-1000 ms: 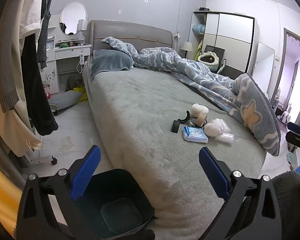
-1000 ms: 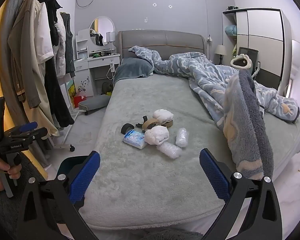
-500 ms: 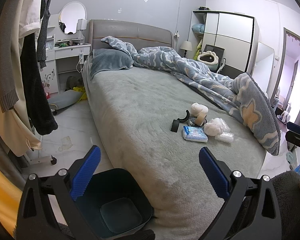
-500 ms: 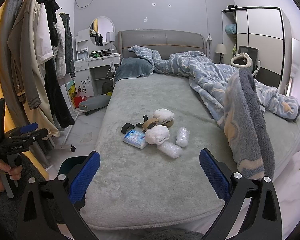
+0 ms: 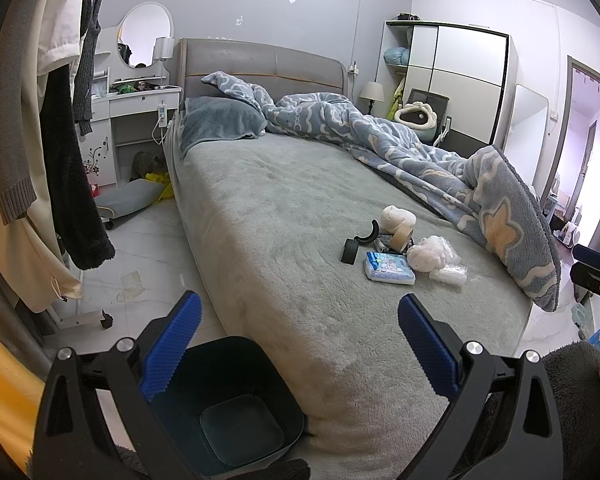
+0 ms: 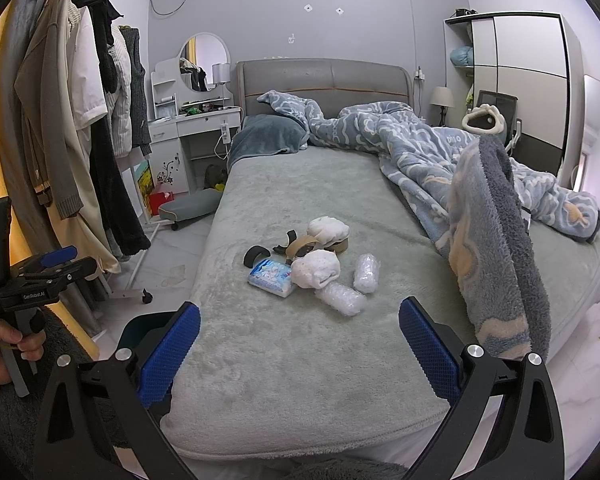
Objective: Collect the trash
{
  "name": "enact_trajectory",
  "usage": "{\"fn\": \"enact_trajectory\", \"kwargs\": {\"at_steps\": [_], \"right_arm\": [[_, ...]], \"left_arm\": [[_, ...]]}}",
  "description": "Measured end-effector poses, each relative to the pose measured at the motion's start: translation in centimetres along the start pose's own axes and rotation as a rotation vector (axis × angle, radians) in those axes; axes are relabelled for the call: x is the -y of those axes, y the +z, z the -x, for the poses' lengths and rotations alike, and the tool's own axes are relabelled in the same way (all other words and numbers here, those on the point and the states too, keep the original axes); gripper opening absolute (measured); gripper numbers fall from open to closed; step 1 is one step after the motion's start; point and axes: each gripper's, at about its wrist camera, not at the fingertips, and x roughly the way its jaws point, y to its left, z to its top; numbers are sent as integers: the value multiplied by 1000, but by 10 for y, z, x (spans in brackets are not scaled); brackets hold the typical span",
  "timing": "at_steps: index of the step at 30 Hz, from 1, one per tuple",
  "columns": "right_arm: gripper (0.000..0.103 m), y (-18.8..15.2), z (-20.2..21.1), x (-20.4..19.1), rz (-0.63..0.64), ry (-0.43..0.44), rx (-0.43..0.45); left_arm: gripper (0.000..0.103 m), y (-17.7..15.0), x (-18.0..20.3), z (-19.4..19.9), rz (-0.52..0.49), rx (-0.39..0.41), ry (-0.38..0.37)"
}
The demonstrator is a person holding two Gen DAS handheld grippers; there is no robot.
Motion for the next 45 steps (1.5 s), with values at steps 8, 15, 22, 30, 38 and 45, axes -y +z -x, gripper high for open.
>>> {"fn": "enact_trajectory", "kwargs": {"at_steps": [8,15,22,30,38,45], "right_arm": [[100,0,0,0,-1,1,-1],[100,0,0,0,-2,1,-1],[100,0,0,0,-3,2,-2],[100,0,1,0,-3,2,-2],[100,7,-4,-3,15,20,17],[100,19,-39,-7,12,41,-24]], "left_arm": [[100,0,0,0,-1,-2,0],[100,0,-1,0,1,-1,0],[100,0,-1,-1,1,-2,0],[100,0,-1,-1,2,-2,0],[100,-4,5,-7,-7,-7,-5],[100,7,-9,-30,5,-39,-21]]}}
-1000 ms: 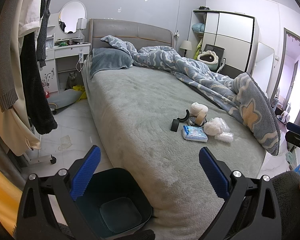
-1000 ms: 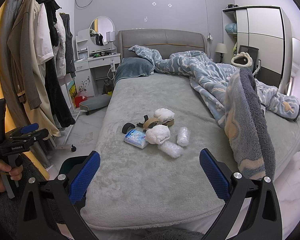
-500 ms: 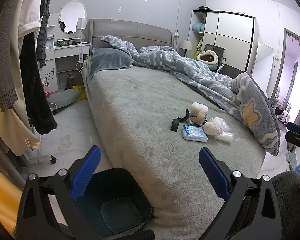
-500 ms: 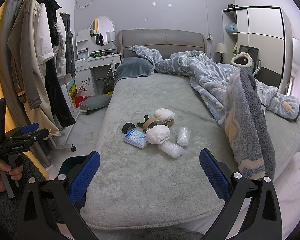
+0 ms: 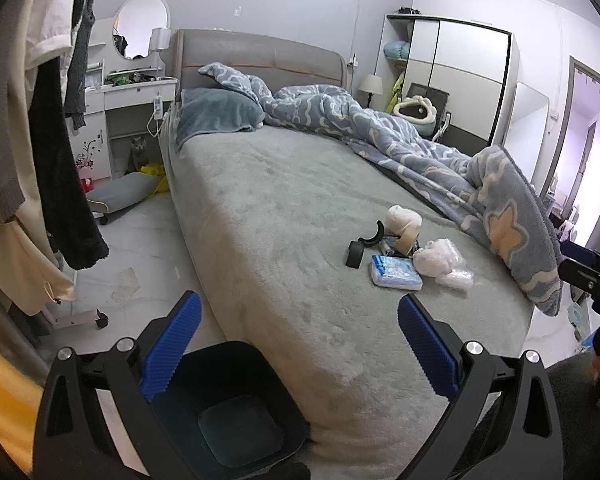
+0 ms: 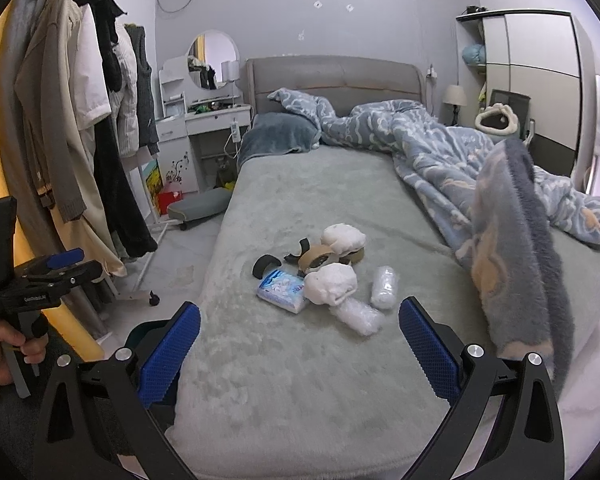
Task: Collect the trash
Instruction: 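Move the right tool toward the white sock on the bed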
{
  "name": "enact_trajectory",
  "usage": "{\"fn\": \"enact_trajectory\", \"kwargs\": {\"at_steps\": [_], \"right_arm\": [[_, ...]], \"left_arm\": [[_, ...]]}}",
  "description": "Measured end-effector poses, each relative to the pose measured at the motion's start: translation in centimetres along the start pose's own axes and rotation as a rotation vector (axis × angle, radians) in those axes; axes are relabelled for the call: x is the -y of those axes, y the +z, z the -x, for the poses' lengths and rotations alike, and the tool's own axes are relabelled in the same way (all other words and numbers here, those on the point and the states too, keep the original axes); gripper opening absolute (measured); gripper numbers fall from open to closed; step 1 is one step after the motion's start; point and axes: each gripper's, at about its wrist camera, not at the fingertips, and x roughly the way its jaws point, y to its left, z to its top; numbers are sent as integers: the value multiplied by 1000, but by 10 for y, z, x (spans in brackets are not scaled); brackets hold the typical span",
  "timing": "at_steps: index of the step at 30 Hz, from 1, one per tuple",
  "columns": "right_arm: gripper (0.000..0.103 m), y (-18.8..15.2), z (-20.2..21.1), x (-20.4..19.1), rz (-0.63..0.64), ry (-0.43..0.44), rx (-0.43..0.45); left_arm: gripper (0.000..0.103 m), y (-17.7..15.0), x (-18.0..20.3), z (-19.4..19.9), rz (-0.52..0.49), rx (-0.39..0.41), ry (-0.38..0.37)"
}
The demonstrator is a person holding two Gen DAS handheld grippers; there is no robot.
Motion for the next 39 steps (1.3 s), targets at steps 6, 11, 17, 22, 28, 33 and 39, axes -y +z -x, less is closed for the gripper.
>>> {"fn": "enact_trajectory", "kwargs": {"at_steps": [6,11,17,22,28,33,39], "right_arm": [[100,11,-34,8,9,9,-29],[99,13,-70,19,18,25,-81],[97,11,-104,25,38,50,-134],[94,12,-129,31,54,50,-169],[90,10,-156,35,67,79,-201],[84,7,-173,39,84,69,-237],[84,7,-191,42,91,84,-264]], "left_arm": [[99,5,-11,-16,-13,-3,3],[99,13,-18,-33,-21,-6,-19],[98,21,-21,-55,-37,-13,-66],[98,27,-22,-72,-55,-33,-122],[97,31,-19,-97,-104,-66,-154],[97,32,-14,-121,-121,-110,-190],[97,34,-9,-141,-150,-144,-237]]}}
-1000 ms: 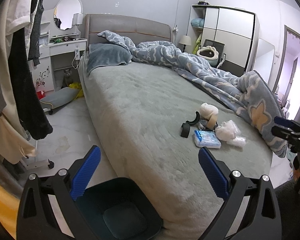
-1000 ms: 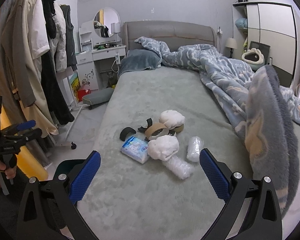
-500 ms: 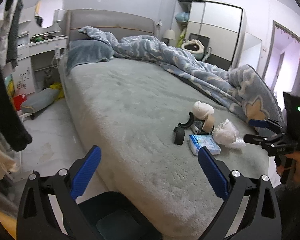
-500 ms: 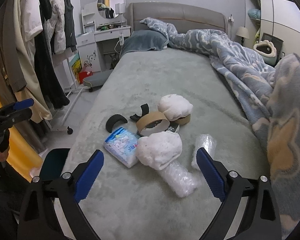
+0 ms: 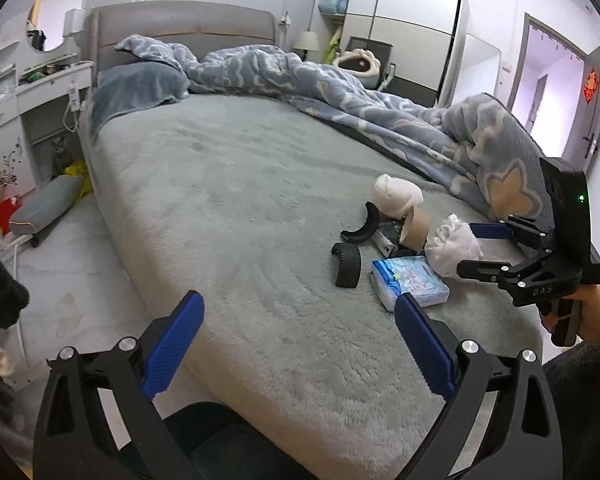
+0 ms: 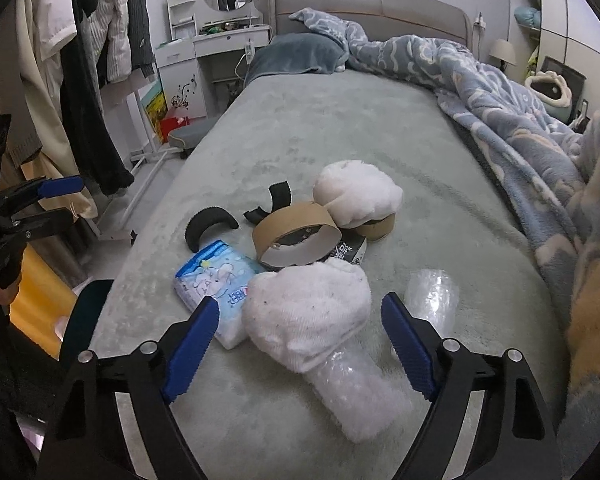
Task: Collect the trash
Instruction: 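Move the right tool toward the white sock on the bed, then grasp the white sock with the right tool while the left tool grasps the black wheel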
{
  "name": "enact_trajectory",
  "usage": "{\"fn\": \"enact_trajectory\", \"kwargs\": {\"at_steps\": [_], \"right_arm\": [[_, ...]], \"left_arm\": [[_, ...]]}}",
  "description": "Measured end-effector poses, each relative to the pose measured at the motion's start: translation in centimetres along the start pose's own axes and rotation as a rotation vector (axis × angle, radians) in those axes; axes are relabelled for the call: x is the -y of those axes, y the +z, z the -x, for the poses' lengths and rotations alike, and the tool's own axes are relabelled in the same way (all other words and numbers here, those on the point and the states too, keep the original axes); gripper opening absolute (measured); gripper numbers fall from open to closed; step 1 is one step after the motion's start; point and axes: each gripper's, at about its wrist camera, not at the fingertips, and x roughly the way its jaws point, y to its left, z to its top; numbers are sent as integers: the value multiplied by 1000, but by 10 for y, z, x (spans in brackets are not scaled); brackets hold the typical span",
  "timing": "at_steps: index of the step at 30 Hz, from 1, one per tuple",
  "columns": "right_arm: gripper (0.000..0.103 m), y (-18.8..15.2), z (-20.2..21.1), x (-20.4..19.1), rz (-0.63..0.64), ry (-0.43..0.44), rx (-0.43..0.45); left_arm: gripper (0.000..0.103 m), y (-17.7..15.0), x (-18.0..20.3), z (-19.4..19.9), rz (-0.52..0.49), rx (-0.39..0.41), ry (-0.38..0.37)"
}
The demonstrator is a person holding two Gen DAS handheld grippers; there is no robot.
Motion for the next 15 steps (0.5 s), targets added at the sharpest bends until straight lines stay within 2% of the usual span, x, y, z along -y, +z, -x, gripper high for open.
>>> {"fn": "enact_trajectory", "kwargs": {"at_steps": [6,9,15], "right_arm": [[83,1,-14,6,3,17,-25],[69,2,-18,8,3,26,-33],[61,4,-18,12,2,54,-39]], "left_arm": [[95,5,-4,-22,-4,-27,-43],[94,9,-2,-29,-17,-36,-61],[89,17,9,-48,-35,-53,-113]]}}
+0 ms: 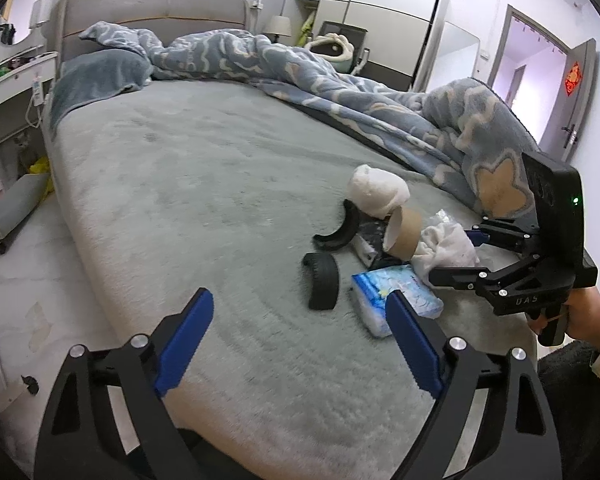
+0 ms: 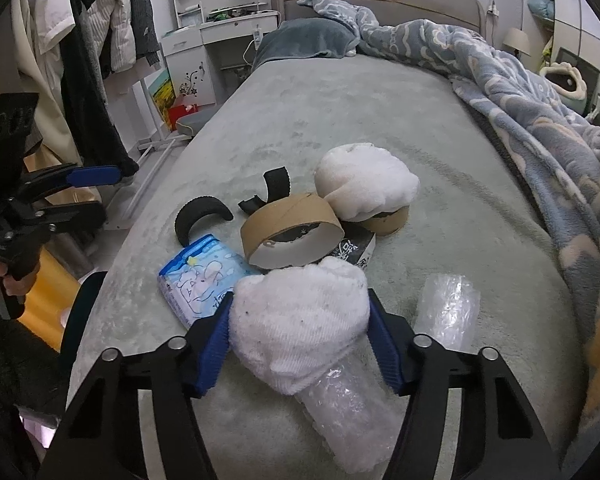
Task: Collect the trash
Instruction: 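Grasp the white sock with the right tool while the left tool grasps the black wheel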
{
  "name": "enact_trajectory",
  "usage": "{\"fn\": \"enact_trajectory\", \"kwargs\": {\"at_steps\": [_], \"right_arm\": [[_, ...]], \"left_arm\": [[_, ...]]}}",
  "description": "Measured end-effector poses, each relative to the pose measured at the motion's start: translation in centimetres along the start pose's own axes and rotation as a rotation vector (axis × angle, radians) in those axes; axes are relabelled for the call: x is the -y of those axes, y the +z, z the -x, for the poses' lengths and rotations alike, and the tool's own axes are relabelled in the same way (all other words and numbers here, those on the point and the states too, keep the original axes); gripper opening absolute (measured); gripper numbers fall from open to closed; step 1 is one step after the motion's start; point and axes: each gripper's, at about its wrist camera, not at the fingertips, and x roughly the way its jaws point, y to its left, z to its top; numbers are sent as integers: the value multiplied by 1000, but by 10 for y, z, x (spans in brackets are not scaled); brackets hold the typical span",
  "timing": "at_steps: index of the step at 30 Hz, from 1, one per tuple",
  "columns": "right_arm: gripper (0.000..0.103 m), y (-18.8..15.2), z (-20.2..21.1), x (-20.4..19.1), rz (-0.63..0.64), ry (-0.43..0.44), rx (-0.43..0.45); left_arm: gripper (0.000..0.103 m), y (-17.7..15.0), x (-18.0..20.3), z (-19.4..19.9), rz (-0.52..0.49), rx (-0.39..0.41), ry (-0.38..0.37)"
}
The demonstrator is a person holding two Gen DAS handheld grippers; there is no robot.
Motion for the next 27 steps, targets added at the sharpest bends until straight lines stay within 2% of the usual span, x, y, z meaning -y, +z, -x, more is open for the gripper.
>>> {"fn": "enact_trajectory", "kwargs": {"at_steps": [7,16,20,27], "right_arm": [[59,4,16,9,-30,23,52],[59,9,39,25,-105,85,133],[59,10,47,32,-134,109,165],[59,7,55,38,-154,136,181]], "left_arm": [[84,6,7,-21,-1,-12,8],[77,9,12,-48,42,-47,85],[72,12,17,-58,55,-57,97],[68,12,16,-69,104,-67,131]]}}
